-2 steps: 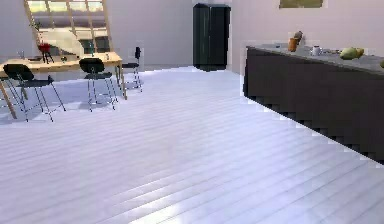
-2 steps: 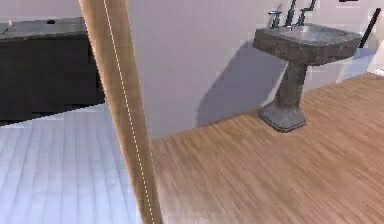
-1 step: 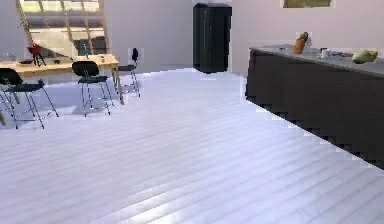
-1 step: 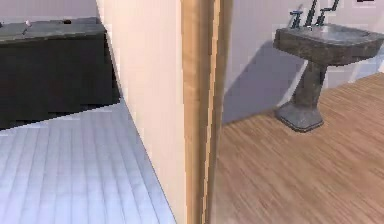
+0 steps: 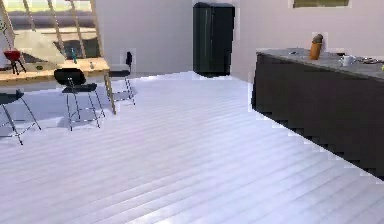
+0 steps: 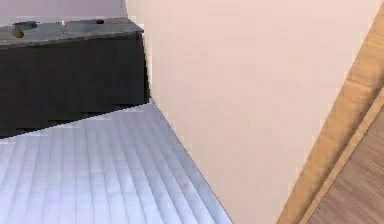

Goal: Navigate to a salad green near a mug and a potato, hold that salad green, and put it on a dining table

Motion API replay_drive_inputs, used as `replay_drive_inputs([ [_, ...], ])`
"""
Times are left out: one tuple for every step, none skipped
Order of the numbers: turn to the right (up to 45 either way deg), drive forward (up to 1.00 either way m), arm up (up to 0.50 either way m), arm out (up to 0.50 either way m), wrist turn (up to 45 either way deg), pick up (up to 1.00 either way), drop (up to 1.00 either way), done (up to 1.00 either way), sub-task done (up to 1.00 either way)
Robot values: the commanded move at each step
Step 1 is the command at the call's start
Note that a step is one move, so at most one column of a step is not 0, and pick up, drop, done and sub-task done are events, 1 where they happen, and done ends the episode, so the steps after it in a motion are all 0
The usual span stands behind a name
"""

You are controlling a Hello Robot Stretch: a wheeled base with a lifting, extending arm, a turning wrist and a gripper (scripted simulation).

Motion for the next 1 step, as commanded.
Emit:
replay_drive_inputs([
  [45.0,0.0,0.0,0.0,0.0,0.0,0.0,0.0,0.0],
])
